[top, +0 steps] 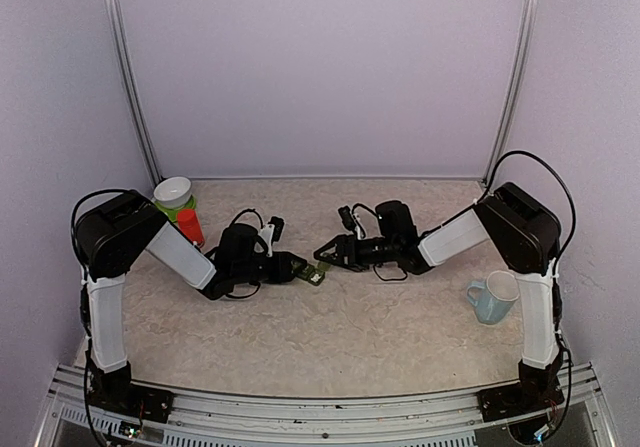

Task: Sort the pills into containers
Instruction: Hold the pill container at the center of the board, then close the lid of the pill container on the pill container.

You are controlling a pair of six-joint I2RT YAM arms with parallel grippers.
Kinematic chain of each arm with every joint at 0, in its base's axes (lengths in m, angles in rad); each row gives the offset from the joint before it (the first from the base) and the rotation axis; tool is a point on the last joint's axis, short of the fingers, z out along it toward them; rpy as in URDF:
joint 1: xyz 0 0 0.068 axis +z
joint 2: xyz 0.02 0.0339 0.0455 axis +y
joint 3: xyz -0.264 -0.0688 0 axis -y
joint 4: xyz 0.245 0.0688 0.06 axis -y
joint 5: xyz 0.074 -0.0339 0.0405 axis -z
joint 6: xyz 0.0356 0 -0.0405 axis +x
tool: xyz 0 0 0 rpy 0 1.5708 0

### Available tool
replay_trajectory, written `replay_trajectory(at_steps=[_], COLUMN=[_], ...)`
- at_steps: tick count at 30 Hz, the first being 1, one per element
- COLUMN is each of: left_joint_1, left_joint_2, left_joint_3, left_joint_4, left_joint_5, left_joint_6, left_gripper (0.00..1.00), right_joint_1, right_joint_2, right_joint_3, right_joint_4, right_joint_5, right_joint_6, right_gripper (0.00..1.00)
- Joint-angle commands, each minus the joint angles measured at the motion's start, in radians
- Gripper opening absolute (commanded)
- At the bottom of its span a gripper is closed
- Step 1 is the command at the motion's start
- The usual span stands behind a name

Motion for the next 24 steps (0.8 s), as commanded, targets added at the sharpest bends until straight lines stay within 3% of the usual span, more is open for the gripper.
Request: replay_trajectory(at_steps=[1,9,24], left_joint_1=[-0.012,-0.011,-0.011], left_joint_2=[0.061,0.061,0.058], left_joint_3=[-0.019,-0.015,-0.013], left_joint_4=[-0.173,-0.179,-0.187], left_joint_5=[-0.033,-0.034,-0.04], left_joint_6=[0.009,0.009,0.012], left_gripper=[0.44,0.44,0.44], right_joint_1=[-0.01,-0.003,0.036], right_joint_2=[-0.035,-0.042,0.002], right_joint_3=[-0.026,-0.072,-0.042], right_joint_4=[0.074,0.177,0.177], right_joint_5=[-0.059,-0.122,-0.149], right_joint_6=[0.016,0.048,0.058], right_gripper=[0.67,0.55,0.43])
